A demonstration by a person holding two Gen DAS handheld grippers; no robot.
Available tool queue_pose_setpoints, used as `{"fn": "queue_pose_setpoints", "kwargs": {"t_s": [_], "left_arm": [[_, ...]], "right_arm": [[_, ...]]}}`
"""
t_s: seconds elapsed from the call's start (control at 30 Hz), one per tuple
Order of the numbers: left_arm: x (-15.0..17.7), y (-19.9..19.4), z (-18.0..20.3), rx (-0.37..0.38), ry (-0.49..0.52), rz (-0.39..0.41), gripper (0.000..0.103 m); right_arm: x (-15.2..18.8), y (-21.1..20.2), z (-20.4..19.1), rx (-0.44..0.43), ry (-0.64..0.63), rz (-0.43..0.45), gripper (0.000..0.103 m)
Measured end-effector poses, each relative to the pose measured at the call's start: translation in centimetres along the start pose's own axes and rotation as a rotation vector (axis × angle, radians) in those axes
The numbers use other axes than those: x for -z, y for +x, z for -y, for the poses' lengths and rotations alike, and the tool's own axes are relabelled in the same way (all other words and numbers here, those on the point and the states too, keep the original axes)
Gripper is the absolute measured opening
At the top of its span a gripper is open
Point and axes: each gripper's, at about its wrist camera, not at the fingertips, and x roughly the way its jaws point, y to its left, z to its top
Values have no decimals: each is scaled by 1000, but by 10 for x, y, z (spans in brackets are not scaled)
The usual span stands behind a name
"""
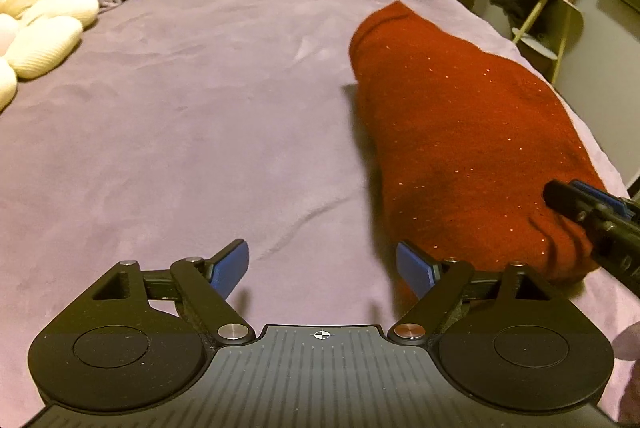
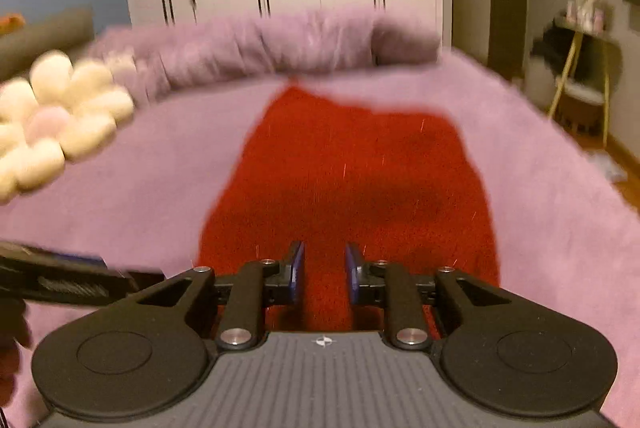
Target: Fold small clothes
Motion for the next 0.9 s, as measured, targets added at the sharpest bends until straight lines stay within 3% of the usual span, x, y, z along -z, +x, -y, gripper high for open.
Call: {"fn": "queue_pose_setpoints", "kwargs": {"t_s": [0.07,0.1,0.2,0.27,0.3,0.37,0.4,0.43,0.53,0.7,0.77,0.9], "left_arm": [[1,4,5,-12,6,-14,87],[1,5,7,-21,10,-23,87],[1,4,10,-27,42,-13,91],[-2,2,12,-57,49,8,92],[-5,1,13,-65,49,24,93],[-14,-1,15,-53,37,61,95],[-18,-1,16,-34,30,72,95],[-23,0,18,-4,22,80,96],[-36,11,23,111,-7,96,97],[-51,43,15,294,-68,82,98],[-54,54,8,329,-130,82,98],[-58,80,-1,411,-242,42,88]], "right_arm": [[17,32,3,53,-45,-154,34],[29,41,8,37,-62,-165,34],[16,22,19,-21,-44,-130,37],[8,4,32,-53,18,-70,53],[4,-6,41,-46,42,-28,66],[-3,-13,56,-46,86,9,73],[-6,-13,66,-37,112,8,84],[-10,-8,74,-38,138,8,88],[-7,15,105,-77,254,-64,91],[8,62,159,-238,500,-202,93],[16,75,174,-306,610,-216,92],[24,96,181,-391,686,-228,90]]}}
